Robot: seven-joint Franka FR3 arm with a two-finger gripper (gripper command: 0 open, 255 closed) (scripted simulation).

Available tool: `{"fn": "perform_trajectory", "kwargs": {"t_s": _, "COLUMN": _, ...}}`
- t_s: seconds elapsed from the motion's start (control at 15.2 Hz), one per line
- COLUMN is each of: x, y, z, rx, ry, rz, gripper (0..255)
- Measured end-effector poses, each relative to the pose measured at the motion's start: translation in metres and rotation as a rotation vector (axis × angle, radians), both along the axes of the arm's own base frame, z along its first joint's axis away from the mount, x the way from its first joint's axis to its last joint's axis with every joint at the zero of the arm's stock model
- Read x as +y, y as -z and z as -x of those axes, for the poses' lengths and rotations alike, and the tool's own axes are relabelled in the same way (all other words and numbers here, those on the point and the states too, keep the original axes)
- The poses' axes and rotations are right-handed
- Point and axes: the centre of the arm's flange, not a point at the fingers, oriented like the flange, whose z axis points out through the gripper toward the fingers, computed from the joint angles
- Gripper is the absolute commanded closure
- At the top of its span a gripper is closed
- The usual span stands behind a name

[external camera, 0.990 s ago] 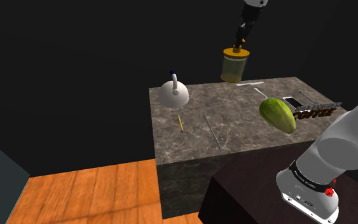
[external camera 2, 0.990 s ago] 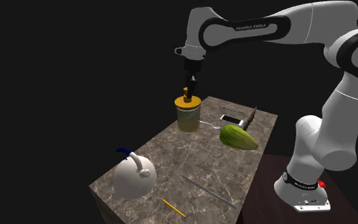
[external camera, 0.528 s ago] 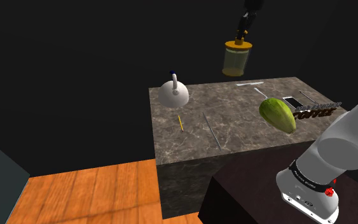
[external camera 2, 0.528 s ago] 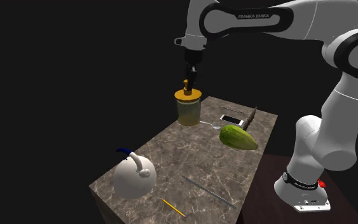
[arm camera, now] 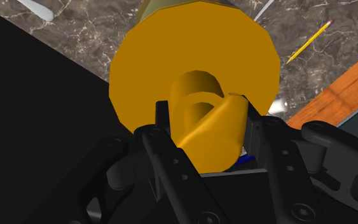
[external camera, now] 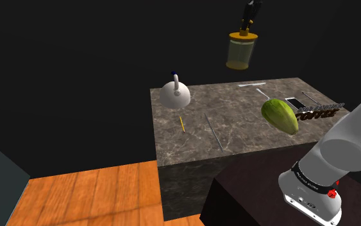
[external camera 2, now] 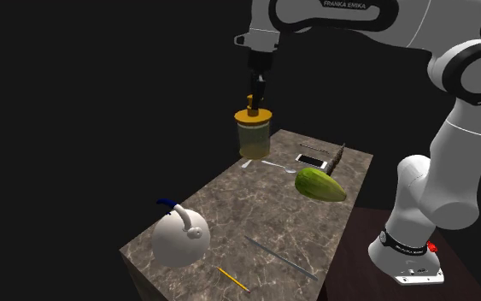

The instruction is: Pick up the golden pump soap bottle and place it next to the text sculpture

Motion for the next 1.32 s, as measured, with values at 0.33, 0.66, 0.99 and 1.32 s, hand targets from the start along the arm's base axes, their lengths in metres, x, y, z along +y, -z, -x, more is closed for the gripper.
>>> {"fn": "perform_trajectory", "kwargs": {"t_s": 0.33, "x": -0.004, "y": -0.02, "z": 0.003, "rx": 0.0, "ry": 0.0, "rz": 0.0, "gripper": 255}}
{"fn": "perform_trajectory", "kwargs": {"t_s": 0.66, "x": -0.048, "y": -0.015, "z": 0.039, "rx": 0.0, "ry": 0.001, "rz": 0.0, "gripper": 255}}
{"fn": "perform_trajectory", "kwargs": {"t_s": 0.99, "x": -0.097, "y": -0.006, "z": 0.082, "rx": 0.0, "ry": 0.002, "rz": 0.0, "gripper": 255}}
{"fn": "perform_trajectory", "kwargs": {"t_s": 1.32, "x": -0.15, "y": 0.006, "z": 0.124, "rx": 0.0, "ry": 0.001, "rz": 0.0, "gripper": 255}}
